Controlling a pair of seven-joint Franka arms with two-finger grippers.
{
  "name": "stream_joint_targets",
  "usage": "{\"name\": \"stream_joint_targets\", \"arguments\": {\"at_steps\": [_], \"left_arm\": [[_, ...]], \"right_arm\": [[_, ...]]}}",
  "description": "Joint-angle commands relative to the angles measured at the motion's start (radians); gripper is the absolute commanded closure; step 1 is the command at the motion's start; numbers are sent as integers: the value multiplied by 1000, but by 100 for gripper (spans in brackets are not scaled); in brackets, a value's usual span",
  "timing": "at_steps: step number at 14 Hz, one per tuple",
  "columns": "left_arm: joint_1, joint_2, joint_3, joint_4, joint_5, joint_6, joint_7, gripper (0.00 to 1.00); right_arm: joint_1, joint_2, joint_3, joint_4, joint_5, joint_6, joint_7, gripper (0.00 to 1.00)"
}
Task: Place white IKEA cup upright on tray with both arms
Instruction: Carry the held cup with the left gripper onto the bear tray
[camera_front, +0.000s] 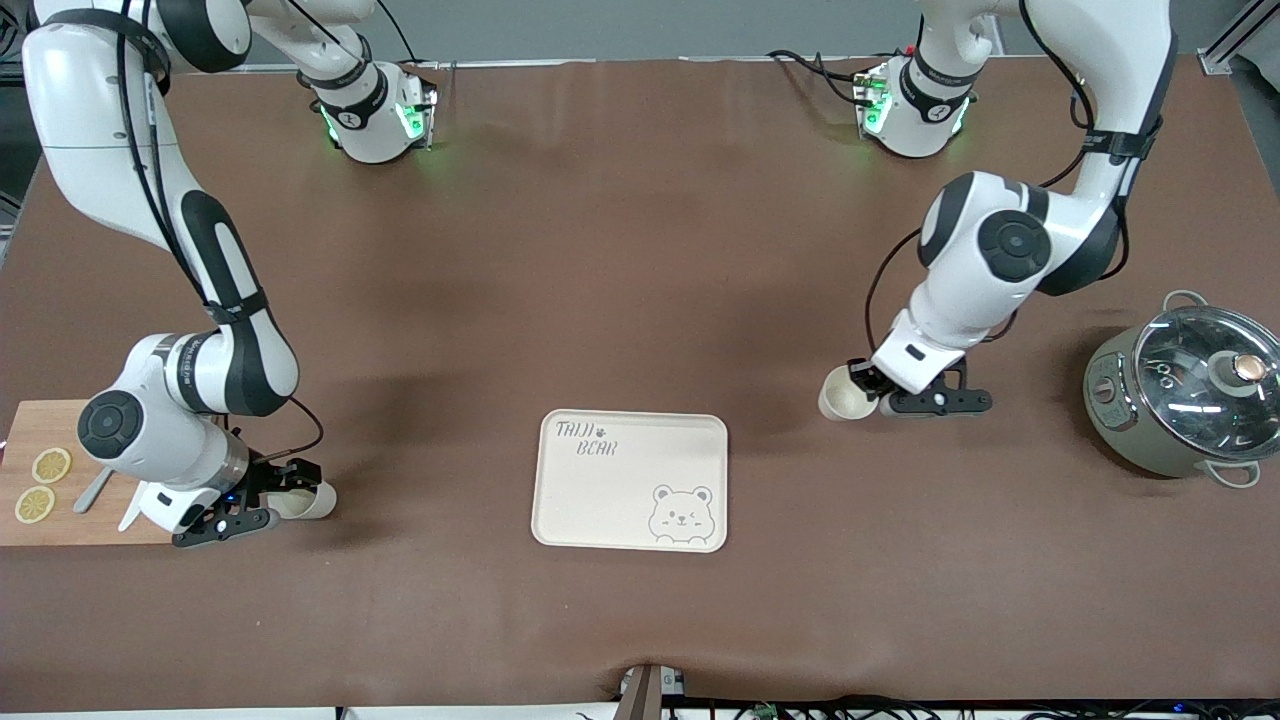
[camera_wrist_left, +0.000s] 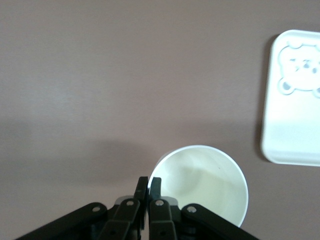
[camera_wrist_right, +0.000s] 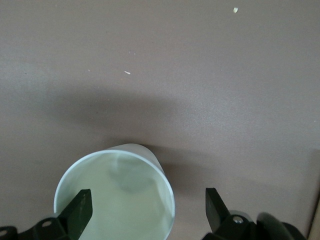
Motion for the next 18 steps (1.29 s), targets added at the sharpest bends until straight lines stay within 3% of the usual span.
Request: {"name": "stream_joint_targets", "arguments": {"at_steps": [1,10,17,18], "left_arm": [[-45,91,-3,119,28,-37,-110,100],[-187,341,-1,418,99,-86,-351,100],[-249,467,11,559,97,-94,-376,100],[-264,492,17,590,97,-94,-399,100]], "right_arm": [[-13,18,4,54,12,-11,-23,0],[-28,34,2,59,16,-4,-60,0],[-24,38,2,57,13,7,-63,0],[-18,38,2,57,6,9,-64,5]]}}
